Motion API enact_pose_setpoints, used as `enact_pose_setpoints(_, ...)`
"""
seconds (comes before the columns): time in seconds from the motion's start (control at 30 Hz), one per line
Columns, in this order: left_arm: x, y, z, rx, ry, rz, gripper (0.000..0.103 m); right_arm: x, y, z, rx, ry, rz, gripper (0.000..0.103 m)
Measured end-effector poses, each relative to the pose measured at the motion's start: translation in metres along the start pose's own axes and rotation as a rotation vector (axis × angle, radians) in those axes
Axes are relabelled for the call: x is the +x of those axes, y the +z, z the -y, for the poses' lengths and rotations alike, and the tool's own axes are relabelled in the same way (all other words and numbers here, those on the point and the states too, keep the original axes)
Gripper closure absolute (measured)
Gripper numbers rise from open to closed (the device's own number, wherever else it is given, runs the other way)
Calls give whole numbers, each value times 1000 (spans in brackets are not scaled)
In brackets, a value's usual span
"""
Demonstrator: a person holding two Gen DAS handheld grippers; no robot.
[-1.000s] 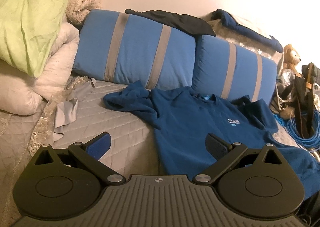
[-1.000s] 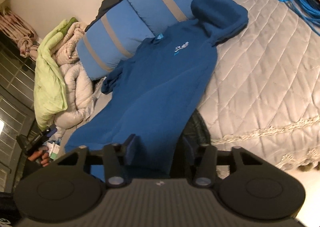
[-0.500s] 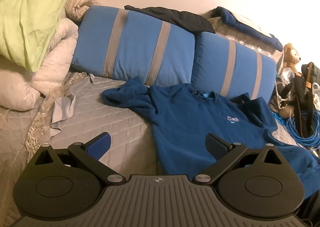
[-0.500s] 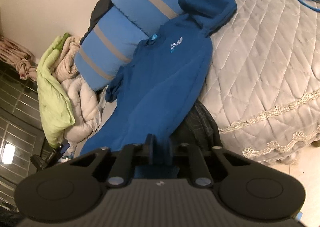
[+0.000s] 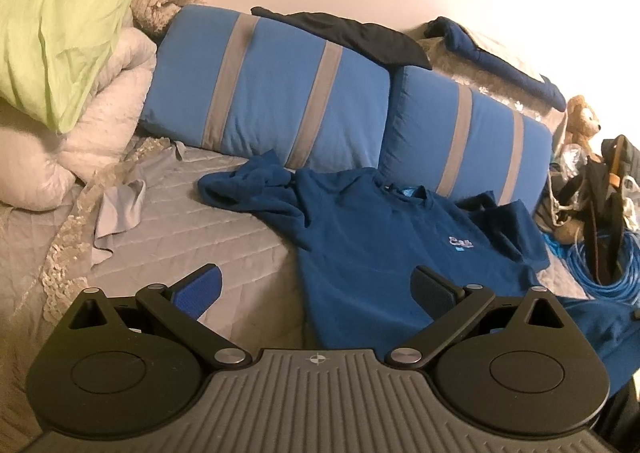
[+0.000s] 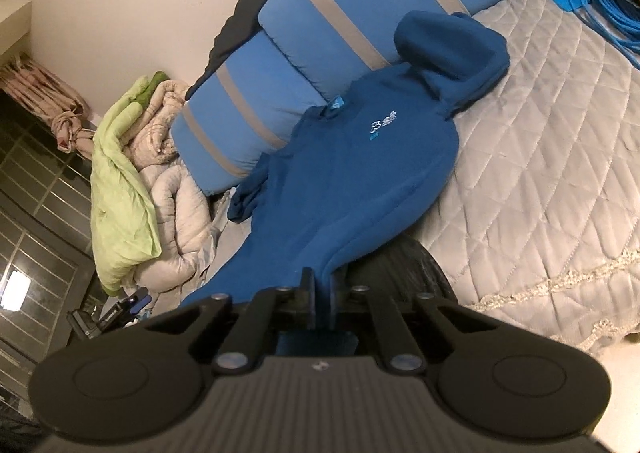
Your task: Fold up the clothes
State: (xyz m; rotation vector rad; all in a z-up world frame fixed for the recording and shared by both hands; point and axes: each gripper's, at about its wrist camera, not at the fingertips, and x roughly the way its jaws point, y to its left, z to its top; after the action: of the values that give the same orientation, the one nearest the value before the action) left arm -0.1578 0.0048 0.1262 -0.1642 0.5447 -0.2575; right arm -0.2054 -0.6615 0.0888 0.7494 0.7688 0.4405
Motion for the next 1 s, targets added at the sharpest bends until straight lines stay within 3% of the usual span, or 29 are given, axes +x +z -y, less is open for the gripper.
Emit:
enact_pose_setpoints(0.27, -2, -8, -13, -78, -21, -22, 0, 4, 9, 0, -12, -17, -16, 97)
enact_pose_setpoints(0.57, 4, -16, -31, -179, -72, -85, 0, -17, 8, -4, 15, -94, 103, 99)
enact_pose_setpoints(0.8, 11, -25, -40, -266, -153, -147, 0, -31, 1, 3, 86, -133, 157, 99)
enact_pose_setpoints(1.0, 18, -32, -43, -351, -245, -215, 4, -31, -6, 19, 128, -147, 142, 99)
